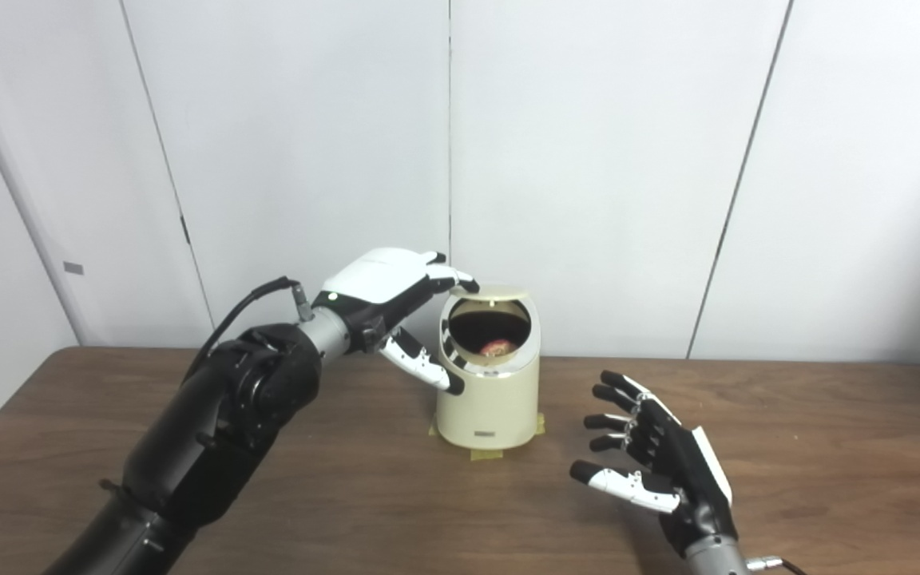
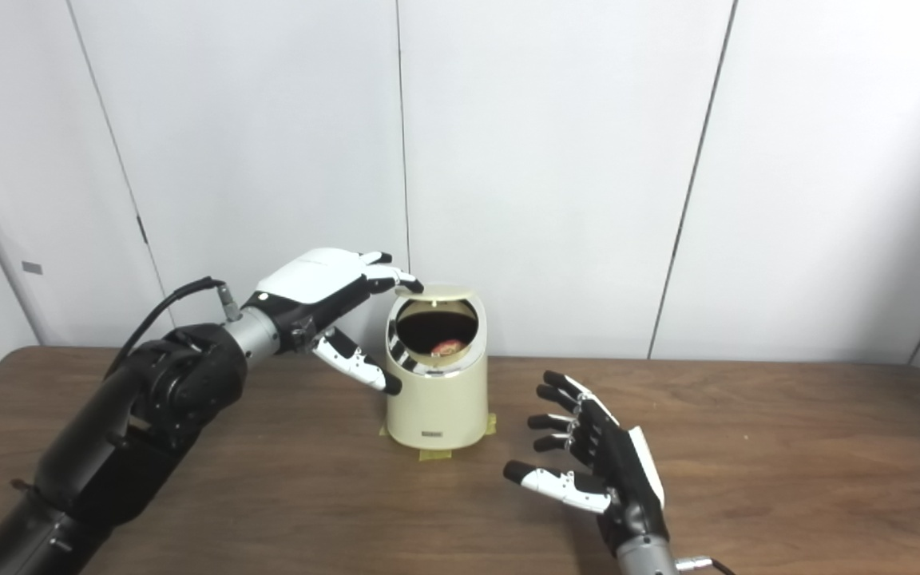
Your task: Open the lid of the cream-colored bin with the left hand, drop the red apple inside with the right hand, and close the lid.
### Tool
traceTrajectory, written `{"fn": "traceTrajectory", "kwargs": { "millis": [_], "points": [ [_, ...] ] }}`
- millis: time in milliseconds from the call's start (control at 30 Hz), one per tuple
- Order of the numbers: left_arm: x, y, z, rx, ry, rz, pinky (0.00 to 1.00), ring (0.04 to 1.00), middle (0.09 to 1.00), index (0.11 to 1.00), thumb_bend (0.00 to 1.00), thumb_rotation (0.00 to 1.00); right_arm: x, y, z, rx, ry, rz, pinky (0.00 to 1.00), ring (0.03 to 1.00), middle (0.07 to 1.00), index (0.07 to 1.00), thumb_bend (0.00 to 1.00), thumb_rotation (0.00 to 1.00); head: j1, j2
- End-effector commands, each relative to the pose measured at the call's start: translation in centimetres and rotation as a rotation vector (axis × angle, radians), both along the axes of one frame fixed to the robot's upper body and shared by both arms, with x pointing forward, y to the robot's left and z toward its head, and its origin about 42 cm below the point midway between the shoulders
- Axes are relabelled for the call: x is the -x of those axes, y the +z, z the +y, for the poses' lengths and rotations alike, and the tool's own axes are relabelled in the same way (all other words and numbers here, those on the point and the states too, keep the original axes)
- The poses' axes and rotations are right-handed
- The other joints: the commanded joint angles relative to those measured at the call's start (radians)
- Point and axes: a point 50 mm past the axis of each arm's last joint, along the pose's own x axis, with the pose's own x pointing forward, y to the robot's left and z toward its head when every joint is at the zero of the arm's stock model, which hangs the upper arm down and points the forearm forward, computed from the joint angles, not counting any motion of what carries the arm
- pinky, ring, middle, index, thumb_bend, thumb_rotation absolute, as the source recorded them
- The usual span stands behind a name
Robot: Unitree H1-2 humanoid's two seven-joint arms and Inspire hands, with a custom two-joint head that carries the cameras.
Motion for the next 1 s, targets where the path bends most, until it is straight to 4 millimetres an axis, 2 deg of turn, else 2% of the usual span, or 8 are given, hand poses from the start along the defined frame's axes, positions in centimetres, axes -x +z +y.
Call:
{"fn": "traceTrajectory", "kwargs": {
  "millis": [0,233,333,667,967],
  "points": [
    [-0.1,2.6,-0.4,-0.001,-0.022,-0.084,1.0,0.986,0.9,0.875,0.96,0.42,-0.9,2.4,0.5,-0.01,0.011,-0.088,0.56,0.671,0.805,0.815,0.84,0.2,0.0,0.001],
    [0.2,1.6,-0.6,-0.011,-0.035,-0.079,0.98,0.977,0.897,0.876,0.97,0.43,-0.8,2.5,0.7,-0.005,0.012,-0.091,0.56,0.666,0.803,0.815,0.84,0.2,-0.003,0.005],
    [0.3,1.3,-0.7,-0.005,-0.044,-0.072,1.0,0.975,0.897,0.872,0.98,0.43,-0.8,2.6,0.7,-0.003,0.01,-0.092,0.56,0.666,0.804,0.816,0.84,0.2,-0.003,0.008],
    [1.0,1.5,-1.1,-0.017,-0.068,-0.085,1.0,0.984,0.906,0.878,0.95,0.43,-0.8,2.5,0.7,0.006,0.019,-0.089,0.55,0.667,0.804,0.818,0.84,0.2,-0.008,0.015],
    [1.4,1.2,-1.5,-0.028,-0.089,-0.089,1.0,0.982,0.903,0.876,0.95,0.38,-0.8,2.7,0.9,0.014,0.024,-0.091,0.53,0.659,0.81,0.823,0.82,0.19,-0.012,0.018]
  ]
}}
